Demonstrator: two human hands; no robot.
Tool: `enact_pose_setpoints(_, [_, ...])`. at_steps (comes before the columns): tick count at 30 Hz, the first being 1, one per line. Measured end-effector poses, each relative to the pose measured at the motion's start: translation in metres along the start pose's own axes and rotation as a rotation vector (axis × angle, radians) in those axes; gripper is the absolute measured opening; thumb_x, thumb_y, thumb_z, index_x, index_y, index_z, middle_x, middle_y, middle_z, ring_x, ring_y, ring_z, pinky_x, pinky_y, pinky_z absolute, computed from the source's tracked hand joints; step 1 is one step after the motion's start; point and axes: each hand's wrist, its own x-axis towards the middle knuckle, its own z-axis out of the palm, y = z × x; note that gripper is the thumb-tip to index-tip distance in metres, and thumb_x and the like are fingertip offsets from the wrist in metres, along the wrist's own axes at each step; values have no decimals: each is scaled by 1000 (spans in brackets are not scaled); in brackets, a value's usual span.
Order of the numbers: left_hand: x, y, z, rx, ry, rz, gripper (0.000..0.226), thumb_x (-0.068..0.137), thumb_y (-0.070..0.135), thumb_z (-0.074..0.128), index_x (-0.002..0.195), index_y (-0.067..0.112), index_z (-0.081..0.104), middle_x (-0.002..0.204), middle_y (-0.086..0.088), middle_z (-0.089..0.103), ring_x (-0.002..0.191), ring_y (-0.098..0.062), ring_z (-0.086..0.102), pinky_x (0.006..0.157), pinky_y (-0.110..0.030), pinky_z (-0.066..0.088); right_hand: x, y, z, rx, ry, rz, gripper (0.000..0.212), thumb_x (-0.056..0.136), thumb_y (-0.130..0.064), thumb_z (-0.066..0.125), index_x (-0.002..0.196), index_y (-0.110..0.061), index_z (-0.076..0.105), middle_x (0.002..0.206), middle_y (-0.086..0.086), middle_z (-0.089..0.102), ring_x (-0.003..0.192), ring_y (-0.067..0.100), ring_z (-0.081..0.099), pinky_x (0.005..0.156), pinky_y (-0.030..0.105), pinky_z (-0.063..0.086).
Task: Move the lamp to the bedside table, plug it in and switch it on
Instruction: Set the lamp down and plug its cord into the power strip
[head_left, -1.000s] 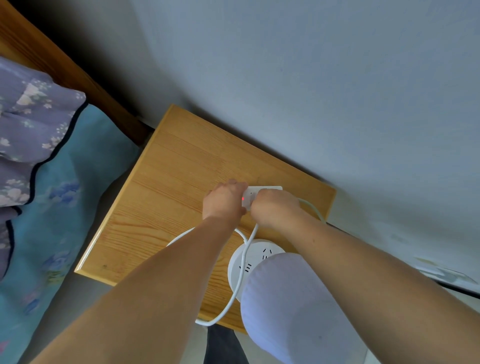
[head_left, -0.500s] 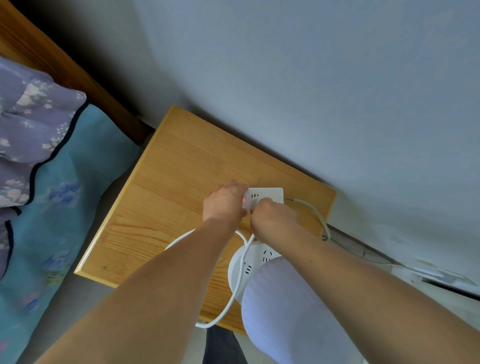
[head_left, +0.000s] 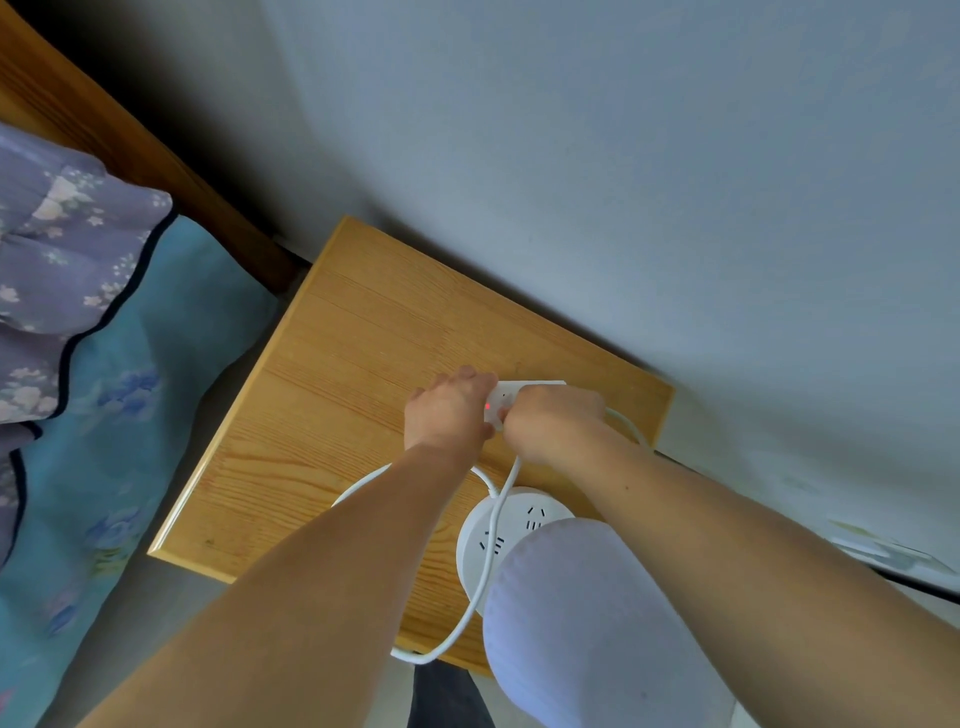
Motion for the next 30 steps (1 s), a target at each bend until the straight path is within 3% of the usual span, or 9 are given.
enact_pose_setpoints(2, [0,0,0,17,5,10,41,81,27,68,120,28,55,114,2,59,109,-23,52,91,-40,40,-3,-1,7,13,62,-13,25,91,-27,44,113,-21,55,107,1,61,106,23,55,75,34,33])
enact_pose_setpoints(5, [1,-1,0,31,1,19,41,82,28,67,121,27,55,115,2,60,109,-24,51,93,-41,40,-7,-2,15,83,133,1,26,92,-33,43,113,-20,52,99,1,61,100,22,57,73,33,31])
enact_pose_setpoints(9, [1,-1,-1,47,-5,24,42,83,27,66,123,27,53,118,2,59,112,-23,50,93,-41,40,0,-5,6,11,47,29,25,90,-30,45,110,-22,56,87,1,50,103,22,55,75,33,33])
enact_pose_setpoints(12, [0,0,-2,51,-8,27,40,84,25,63,124,26,53,120,1,58,112,-24,50,92,-40,39,1,-9,4,-3,7,43,24,89,-31,46,108,-23,59,92,1,57,105,21,55,77,33,34])
enact_pose_setpoints(16, [0,-2,-2,40,-6,26,38,85,29,62,123,26,54,118,1,58,112,-24,50,91,-40,39,-5,-8,15,108,122,26,23,91,-33,44,107,-21,55,103,0,64,100,22,58,73,33,32])
enact_pose_setpoints(22, [1,-2,-2,45,-34,16,44,82,28,67,123,27,52,120,2,57,114,-23,49,94,-41,39,-11,2,21,199,156,-8,32,96,-39,35,115,-17,49,109,5,64,103,25,59,72,34,34])
enact_pose_setpoints(30, [0,0,-4,58,-36,18,44,83,28,66,124,27,52,119,1,58,113,-24,49,95,-43,41,-4,-2,-8,14,-98,-13,30,95,-24,39,119,-20,56,117,4,58,114,25,51,89,35,40])
